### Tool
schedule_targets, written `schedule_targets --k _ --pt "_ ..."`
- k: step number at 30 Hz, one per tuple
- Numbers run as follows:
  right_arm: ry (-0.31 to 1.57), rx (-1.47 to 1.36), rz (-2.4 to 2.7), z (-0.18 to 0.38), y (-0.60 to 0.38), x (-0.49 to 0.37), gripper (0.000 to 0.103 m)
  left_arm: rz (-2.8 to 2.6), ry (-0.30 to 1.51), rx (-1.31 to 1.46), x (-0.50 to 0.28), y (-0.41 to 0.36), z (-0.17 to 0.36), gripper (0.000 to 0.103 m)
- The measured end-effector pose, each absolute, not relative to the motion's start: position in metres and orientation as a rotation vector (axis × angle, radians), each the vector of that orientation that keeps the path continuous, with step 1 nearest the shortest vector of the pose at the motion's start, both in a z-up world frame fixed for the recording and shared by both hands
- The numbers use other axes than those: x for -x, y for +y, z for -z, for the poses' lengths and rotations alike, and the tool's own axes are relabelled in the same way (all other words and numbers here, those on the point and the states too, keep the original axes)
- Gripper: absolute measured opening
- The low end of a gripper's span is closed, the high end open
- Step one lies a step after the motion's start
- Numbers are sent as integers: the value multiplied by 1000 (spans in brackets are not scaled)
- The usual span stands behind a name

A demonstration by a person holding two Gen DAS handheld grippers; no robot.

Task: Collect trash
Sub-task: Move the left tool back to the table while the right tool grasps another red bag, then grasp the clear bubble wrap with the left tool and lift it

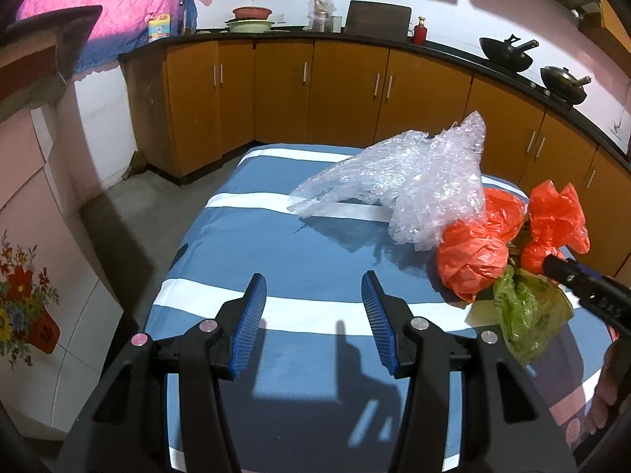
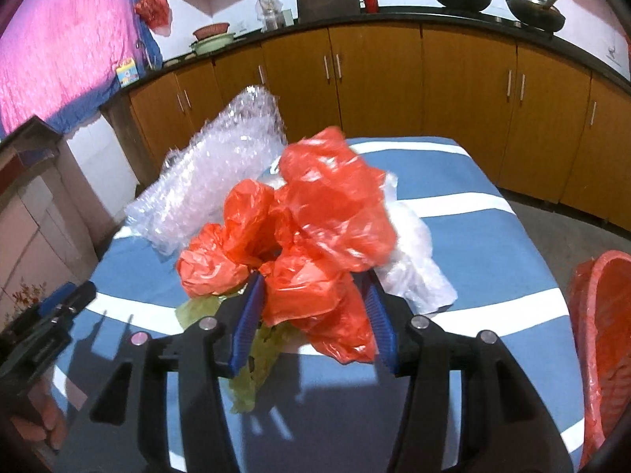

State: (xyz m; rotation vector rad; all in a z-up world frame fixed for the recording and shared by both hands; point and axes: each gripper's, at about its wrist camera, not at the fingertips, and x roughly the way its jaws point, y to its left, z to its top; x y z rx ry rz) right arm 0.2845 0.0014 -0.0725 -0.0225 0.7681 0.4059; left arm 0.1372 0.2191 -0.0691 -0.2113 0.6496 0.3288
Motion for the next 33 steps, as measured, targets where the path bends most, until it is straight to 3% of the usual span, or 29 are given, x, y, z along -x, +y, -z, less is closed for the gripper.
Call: schedule_targets --k 4,7,18,33 --pt "780 33 -395 81 2 -287 29 -320 650 209 -139 217 69 51" --pt "767 30 -402 81 -1 -284 22 -314 648 208 -140 216 69 52" --pt "620 22 -409 48 -24 -260 19 -291 596 162 -160 208 56 61" --pt "633 -6 -347 50 -53 -270 19 -252 617 28 -204 235 57 63"
